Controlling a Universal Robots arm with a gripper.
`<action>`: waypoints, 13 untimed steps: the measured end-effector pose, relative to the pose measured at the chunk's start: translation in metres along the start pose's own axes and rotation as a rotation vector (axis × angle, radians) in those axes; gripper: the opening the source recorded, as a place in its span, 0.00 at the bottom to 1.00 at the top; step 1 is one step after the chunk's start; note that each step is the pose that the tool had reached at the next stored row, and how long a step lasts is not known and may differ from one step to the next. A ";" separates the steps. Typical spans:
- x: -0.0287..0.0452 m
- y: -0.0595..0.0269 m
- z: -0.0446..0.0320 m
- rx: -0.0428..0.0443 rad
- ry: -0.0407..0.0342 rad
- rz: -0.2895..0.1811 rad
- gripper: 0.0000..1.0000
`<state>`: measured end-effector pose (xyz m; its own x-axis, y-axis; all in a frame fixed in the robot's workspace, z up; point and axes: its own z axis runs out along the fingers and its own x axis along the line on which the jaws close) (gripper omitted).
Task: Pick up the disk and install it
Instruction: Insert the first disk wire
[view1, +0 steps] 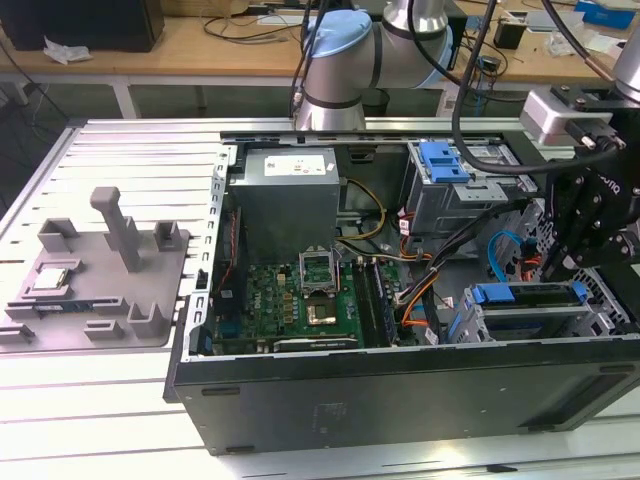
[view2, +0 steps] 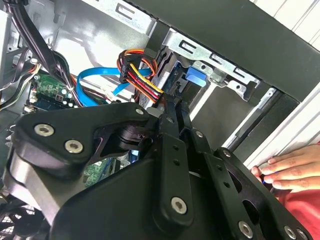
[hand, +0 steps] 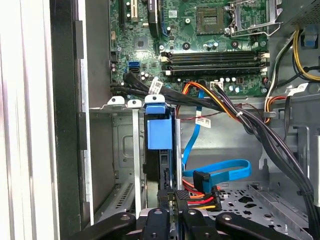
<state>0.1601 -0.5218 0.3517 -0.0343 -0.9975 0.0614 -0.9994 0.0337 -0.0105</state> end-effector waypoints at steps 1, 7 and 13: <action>0.0000 0.0000 0.0002 0.0000 0.0000 0.000 0.16; 0.0000 -0.0002 0.0011 0.0000 0.0000 0.000 0.16; 0.0000 -0.0013 0.0017 -0.0001 0.0002 0.000 0.16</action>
<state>0.1614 -0.5219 0.3500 -0.0343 -0.9975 0.0616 -0.9994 0.0337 -0.0104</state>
